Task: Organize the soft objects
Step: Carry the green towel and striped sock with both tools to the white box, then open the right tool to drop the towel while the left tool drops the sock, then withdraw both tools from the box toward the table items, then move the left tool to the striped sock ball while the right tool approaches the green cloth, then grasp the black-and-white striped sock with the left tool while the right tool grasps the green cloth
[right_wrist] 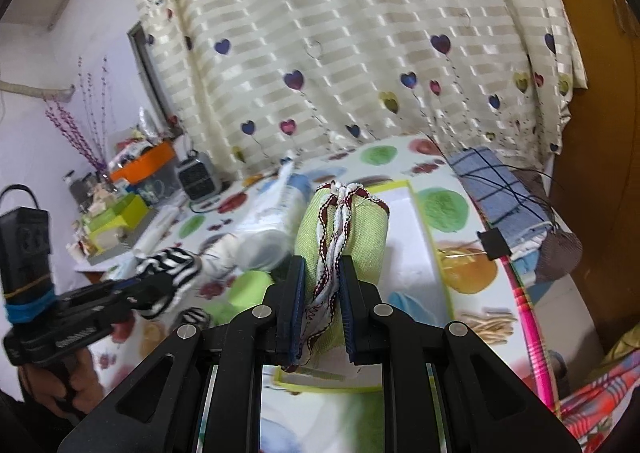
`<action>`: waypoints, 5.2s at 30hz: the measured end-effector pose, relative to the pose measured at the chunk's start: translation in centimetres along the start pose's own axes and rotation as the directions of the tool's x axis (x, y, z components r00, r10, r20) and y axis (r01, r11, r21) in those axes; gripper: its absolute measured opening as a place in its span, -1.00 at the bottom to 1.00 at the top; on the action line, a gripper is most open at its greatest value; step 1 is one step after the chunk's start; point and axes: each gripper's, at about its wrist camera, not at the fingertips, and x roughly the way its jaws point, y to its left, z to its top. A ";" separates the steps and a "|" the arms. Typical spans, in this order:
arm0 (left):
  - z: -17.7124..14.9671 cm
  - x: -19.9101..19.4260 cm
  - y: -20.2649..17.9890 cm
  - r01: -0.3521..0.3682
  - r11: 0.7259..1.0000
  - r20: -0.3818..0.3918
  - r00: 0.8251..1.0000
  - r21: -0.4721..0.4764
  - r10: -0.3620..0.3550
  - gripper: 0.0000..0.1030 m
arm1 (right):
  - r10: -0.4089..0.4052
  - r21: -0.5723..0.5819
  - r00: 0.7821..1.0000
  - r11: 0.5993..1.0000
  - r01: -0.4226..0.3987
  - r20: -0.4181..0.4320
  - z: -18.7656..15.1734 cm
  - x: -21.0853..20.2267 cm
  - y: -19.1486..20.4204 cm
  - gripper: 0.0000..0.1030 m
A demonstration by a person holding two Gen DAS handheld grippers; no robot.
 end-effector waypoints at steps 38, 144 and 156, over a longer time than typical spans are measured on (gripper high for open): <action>-1.6 11.4 -7.1 0.239 0.959 -0.261 0.946 0.151 -0.195 -0.72 | -0.066 0.101 0.997 0.992 0.069 -0.033 -0.3 0.9 -5.9 -0.15; -7.3 1.8 9.0 -0.113 0.979 -0.161 0.983 -0.170 0.086 -0.87 | 0.115 -0.132 0.948 0.978 -0.160 -0.295 -6.6 5.4 9.7 -0.08; -7.5 0.5 10.6 -0.136 0.968 -0.148 0.983 -0.209 0.106 -0.88 | 0.125 -0.130 0.920 0.974 -0.185 -0.371 -7.2 9.3 11.8 -0.08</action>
